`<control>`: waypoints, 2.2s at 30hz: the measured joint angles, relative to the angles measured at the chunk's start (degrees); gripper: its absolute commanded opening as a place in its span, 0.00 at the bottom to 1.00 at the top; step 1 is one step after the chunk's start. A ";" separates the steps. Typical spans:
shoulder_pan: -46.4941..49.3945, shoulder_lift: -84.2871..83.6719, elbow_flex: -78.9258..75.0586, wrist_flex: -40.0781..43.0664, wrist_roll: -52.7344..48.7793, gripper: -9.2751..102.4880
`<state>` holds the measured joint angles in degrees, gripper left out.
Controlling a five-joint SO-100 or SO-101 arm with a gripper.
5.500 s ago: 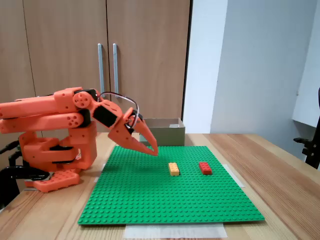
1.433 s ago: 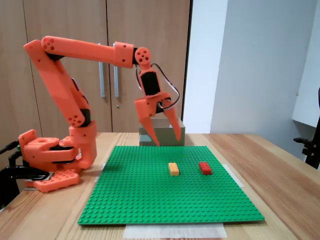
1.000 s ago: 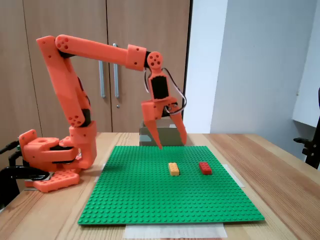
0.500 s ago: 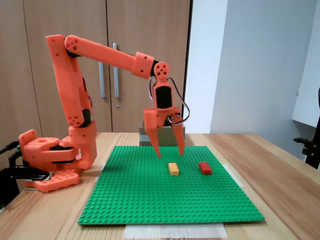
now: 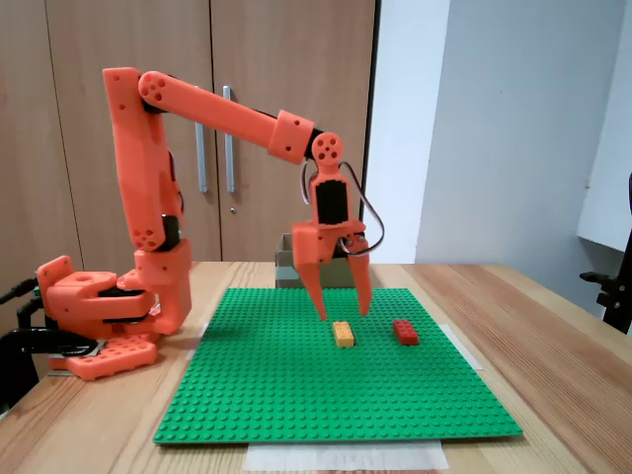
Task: Pick the yellow lego block and put it in the box.
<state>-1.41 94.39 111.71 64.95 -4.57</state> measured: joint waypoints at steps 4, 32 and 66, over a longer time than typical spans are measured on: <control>0.00 -0.79 0.00 -0.26 -0.44 0.28; 1.41 -6.15 -1.14 -4.48 -2.64 0.24; 1.76 -6.15 0.53 -5.27 -4.92 0.21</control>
<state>0.35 88.24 112.24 59.68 -9.49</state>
